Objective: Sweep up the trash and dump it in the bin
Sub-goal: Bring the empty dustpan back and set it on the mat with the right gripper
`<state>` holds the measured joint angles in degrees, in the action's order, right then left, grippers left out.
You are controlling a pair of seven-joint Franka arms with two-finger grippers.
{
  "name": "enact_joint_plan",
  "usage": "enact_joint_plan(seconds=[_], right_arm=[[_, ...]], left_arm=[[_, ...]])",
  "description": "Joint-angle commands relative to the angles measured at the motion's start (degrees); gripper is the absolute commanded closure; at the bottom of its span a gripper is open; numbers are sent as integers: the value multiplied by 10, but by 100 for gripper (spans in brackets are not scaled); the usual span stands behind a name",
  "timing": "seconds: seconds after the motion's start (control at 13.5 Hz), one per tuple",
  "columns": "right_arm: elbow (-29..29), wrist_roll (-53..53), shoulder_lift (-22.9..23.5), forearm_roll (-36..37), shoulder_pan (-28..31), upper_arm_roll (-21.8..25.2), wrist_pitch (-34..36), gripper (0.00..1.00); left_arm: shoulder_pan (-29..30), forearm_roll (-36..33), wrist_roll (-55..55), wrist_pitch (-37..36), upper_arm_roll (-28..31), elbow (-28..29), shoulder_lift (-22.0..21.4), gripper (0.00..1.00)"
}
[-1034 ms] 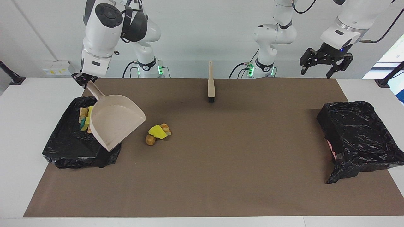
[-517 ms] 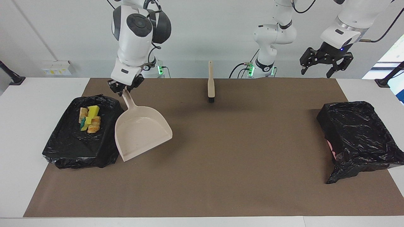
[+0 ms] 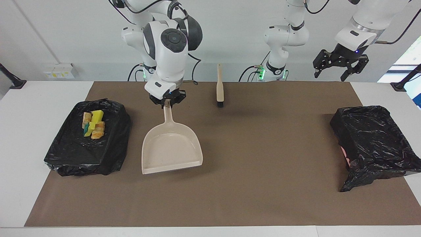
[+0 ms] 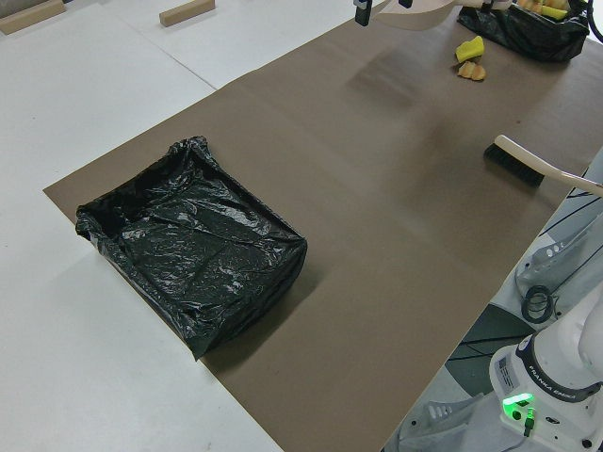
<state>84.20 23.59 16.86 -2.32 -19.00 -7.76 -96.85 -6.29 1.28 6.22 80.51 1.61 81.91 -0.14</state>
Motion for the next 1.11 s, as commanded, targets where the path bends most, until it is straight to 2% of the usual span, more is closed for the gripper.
enact_joint_plan(seconds=[0.0,0.3,0.52,1.03], right_arm=[[-35,71,58,-14,-41,-1,-53,100],[-41,117,113,-13,-74,-1,-136,100],[-36,127,144,-13,-92,-1,-178,100],[-3,141,152,-16,-89,-1,-229,100]], left_arm=[[17,1,4,-12,-5,-8,-2,0],[17,1,5,-13,-6,-6,-3,0],[11,2,7,-12,-6,22,-21,0],[8,2,12,-11,-6,60,-45,0]])
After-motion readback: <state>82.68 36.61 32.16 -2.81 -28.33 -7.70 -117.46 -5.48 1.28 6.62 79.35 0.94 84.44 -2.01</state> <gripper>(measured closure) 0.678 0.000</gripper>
